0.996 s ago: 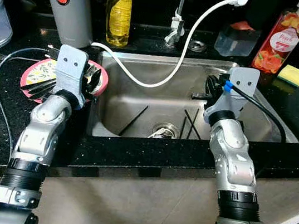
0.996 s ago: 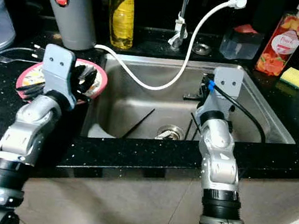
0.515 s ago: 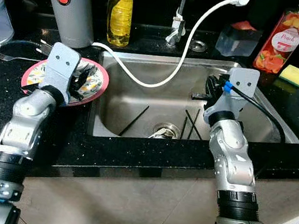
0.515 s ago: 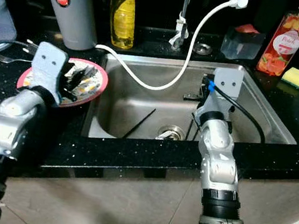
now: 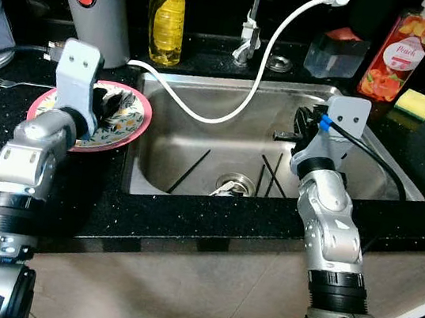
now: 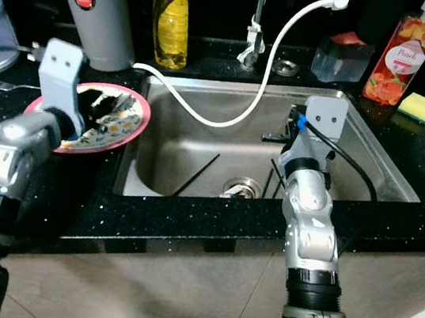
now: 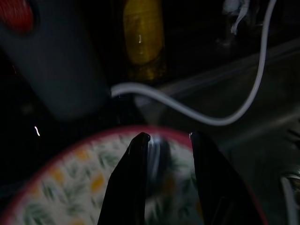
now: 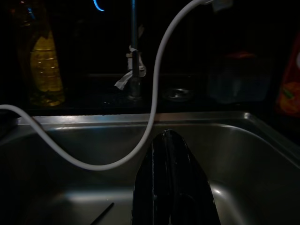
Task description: Kitchen organization
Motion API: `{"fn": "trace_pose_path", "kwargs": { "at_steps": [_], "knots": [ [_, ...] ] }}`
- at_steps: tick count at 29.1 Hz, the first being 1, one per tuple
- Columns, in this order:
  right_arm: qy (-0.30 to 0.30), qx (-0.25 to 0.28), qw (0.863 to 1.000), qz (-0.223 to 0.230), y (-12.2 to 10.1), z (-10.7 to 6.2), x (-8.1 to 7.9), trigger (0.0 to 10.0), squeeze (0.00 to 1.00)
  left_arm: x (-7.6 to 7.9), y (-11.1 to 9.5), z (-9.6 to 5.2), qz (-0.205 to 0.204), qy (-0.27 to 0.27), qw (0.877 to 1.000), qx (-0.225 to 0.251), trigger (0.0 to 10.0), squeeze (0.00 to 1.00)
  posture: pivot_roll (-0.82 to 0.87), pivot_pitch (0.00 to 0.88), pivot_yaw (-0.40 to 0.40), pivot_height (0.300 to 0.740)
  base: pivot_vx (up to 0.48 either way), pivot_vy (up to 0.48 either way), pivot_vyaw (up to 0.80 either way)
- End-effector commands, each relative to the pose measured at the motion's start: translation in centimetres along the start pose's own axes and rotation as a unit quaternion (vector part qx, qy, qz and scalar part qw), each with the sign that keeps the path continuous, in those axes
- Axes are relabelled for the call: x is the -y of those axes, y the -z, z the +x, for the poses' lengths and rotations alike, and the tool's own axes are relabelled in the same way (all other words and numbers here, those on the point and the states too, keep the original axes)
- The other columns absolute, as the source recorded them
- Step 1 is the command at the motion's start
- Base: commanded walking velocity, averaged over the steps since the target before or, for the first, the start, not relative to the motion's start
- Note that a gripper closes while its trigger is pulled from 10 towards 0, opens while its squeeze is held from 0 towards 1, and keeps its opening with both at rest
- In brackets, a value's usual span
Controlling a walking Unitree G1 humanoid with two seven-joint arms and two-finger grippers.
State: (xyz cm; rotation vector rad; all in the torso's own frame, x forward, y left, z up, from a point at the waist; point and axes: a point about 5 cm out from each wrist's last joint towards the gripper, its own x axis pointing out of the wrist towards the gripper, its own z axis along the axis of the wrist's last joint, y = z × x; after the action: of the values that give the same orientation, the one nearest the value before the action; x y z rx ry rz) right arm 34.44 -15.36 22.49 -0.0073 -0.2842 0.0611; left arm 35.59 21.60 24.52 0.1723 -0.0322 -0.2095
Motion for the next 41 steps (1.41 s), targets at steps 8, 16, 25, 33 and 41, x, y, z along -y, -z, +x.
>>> {"fn": "trace_pose_path", "kwargs": {
  "at_steps": [8,16,25,33,41],
  "knots": [
    [0.005,-0.001,1.0,0.002,0.2,0.1,0.0,10.0,0.0,-2.8,0.5,0.1,0.042,-0.035,0.994,-0.1,10.0,0.0,0.07,0.0,0.055,0.74,0.0,0.0,0.0],
    [0.009,0.0,1.0,0.005,0.2,0.1,0.1,10.0,0.0,-3.3,-0.7,0.3,0.048,0.008,0.993,-0.106,10.0,0.03,0.08,0.0,0.057,0.74,0.0,0.0,0.0],
    [0.01,0.001,1.0,0.006,0.2,0.1,0.0,10.0,0.0,-3.6,1.4,0.3,0.001,0.053,0.976,-0.211,10.0,0.0,0.08,0.0,0.055,0.74,0.0,0.0,0.0],
    [0.008,0.002,1.0,0.006,0.1,0.2,0.0,10.0,0.0,-4.9,2.1,0.3,0.017,0.039,0.967,-0.251,10.0,0.0,0.08,0.0,0.055,0.74,0.0,0.0,0.0],
    [0.009,0.001,1.0,0.006,0.2,0.1,0.0,10.0,0.0,-5.4,2.6,0.0,0.021,0.041,0.963,-0.267,9.6,0.0,0.08,0.0,0.056,0.74,0.0,0.0,0.0]
  ]
}}
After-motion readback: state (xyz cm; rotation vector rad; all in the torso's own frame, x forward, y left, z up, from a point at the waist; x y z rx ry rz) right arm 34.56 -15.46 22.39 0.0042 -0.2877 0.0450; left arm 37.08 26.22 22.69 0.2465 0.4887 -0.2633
